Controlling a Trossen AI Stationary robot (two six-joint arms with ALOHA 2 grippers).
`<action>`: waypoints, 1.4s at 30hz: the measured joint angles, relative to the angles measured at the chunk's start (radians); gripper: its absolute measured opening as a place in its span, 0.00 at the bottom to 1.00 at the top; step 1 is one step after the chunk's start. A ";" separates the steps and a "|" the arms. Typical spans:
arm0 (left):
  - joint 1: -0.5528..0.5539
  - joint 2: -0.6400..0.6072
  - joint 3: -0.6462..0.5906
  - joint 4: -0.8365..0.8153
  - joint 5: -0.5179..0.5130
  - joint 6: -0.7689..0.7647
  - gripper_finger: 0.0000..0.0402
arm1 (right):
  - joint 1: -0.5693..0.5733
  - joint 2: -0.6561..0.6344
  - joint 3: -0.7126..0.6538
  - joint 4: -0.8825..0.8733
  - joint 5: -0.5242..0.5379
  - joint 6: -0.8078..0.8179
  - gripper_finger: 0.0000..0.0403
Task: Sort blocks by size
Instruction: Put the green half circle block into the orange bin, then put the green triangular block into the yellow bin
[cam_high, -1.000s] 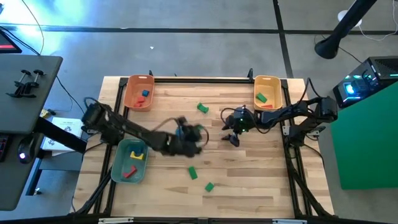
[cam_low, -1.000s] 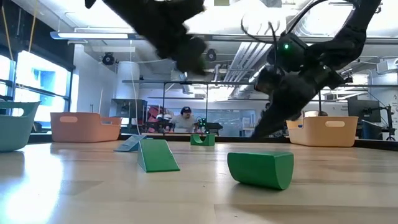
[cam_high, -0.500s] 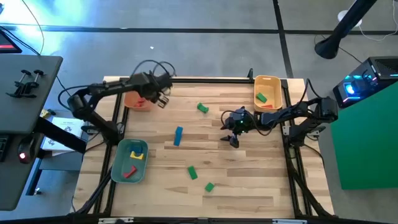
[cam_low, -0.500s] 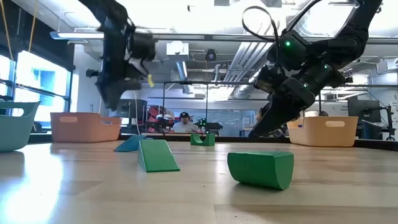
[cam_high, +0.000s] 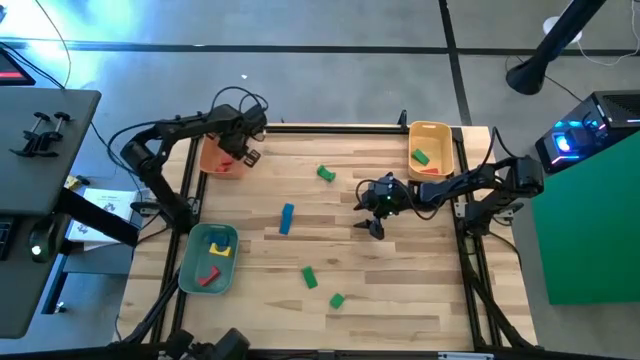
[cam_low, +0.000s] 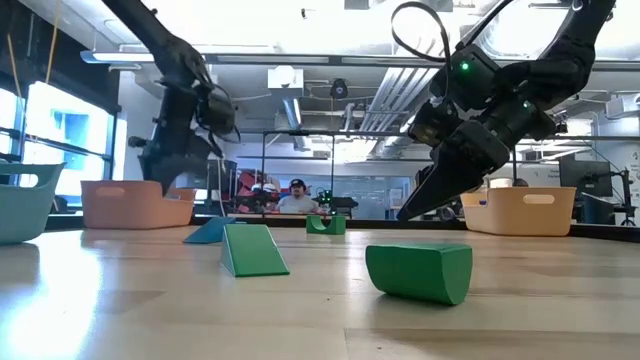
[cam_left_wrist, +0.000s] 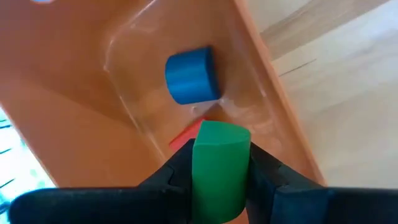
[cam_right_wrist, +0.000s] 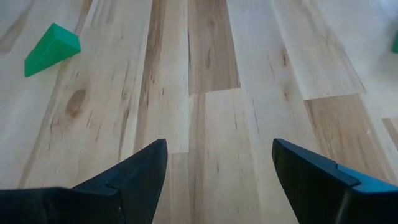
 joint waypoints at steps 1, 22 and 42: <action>0.000 0.017 0.000 -0.001 -0.019 -0.010 0.19 | 0.000 0.000 0.000 0.000 0.000 0.000 0.71; 0.008 -0.171 0.000 -0.082 -0.077 -0.143 0.49 | -0.001 0.000 0.000 0.022 0.000 -0.040 0.71; -0.861 -0.398 -0.225 0.724 -0.323 -0.292 0.49 | 0.068 -0.106 0.000 0.030 0.318 -0.050 0.71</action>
